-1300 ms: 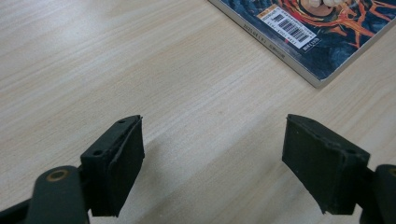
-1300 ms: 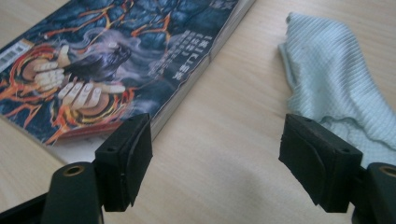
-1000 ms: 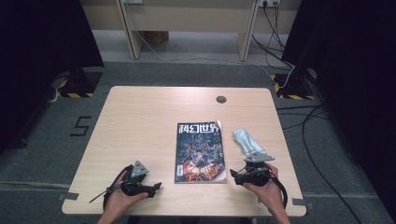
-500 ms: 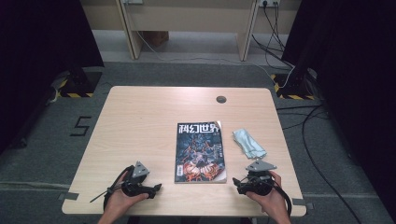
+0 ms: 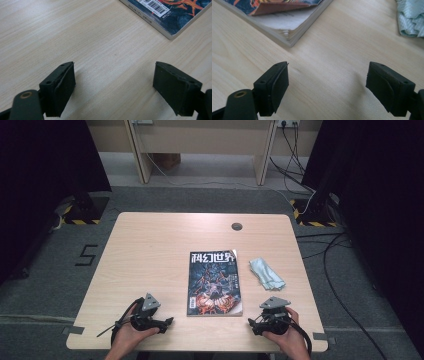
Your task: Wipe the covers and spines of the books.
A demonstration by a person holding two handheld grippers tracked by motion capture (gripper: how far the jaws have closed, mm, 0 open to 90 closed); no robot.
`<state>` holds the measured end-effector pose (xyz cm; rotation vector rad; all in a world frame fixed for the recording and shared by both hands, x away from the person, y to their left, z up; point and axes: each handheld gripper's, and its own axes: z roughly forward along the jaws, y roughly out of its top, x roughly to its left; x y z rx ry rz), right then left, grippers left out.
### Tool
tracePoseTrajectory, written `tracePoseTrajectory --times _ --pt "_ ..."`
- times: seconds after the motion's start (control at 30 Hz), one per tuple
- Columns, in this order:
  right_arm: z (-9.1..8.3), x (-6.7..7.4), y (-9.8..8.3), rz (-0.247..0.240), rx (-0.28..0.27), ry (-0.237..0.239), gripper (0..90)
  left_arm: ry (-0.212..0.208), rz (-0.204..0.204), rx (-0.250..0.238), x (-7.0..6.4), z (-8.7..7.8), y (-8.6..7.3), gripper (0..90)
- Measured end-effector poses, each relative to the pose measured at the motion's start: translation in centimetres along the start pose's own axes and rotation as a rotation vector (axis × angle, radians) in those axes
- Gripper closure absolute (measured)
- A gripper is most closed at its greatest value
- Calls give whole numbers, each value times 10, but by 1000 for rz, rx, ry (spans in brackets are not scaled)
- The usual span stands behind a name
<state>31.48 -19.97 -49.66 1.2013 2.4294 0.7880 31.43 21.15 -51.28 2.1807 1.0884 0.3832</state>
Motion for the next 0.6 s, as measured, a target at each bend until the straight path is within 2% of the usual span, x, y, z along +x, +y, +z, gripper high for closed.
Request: tracePoseTrajectory --times 0.13,0.4,0.6 --pt "3 2 -2 -6 27 6 180 0 -1 0 0 0 0 169" --pt "3 2 -2 6 29 11 177 0 3 -1 -1 1 0 162" --pt "3 2 -2 -3 26 14 177 1 3 1 -1 1 0 158"
